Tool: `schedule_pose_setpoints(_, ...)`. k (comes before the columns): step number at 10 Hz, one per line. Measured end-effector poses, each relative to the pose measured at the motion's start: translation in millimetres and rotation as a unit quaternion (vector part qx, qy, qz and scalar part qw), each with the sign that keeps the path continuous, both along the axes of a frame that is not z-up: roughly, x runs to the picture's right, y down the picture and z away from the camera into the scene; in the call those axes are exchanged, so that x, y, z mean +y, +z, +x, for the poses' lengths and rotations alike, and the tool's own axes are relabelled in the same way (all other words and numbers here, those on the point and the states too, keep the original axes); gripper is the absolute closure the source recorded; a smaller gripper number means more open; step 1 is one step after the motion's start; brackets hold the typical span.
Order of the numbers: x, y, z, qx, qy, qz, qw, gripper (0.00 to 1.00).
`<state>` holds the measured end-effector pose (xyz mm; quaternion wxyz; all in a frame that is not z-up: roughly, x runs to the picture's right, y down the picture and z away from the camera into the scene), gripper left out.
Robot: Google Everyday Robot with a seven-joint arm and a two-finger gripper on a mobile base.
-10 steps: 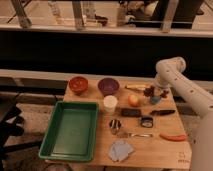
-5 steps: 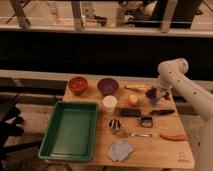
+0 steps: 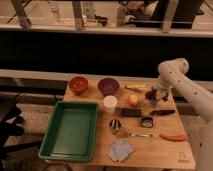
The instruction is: Place grapes in plastic cup
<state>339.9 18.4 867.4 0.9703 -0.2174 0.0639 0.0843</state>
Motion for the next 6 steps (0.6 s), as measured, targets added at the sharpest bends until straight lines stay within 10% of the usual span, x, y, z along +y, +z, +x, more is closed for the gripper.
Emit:
schedule_pose_setpoints(4, -16.0, 8.7, -28.0, 0.003, -0.022, 0.011, 0.9997, 0.26)
schedule_pose_setpoints(6, -15.1, 4.4, -28.8, -0.001, -0.013, 0.009, 0.9999, 0.45)
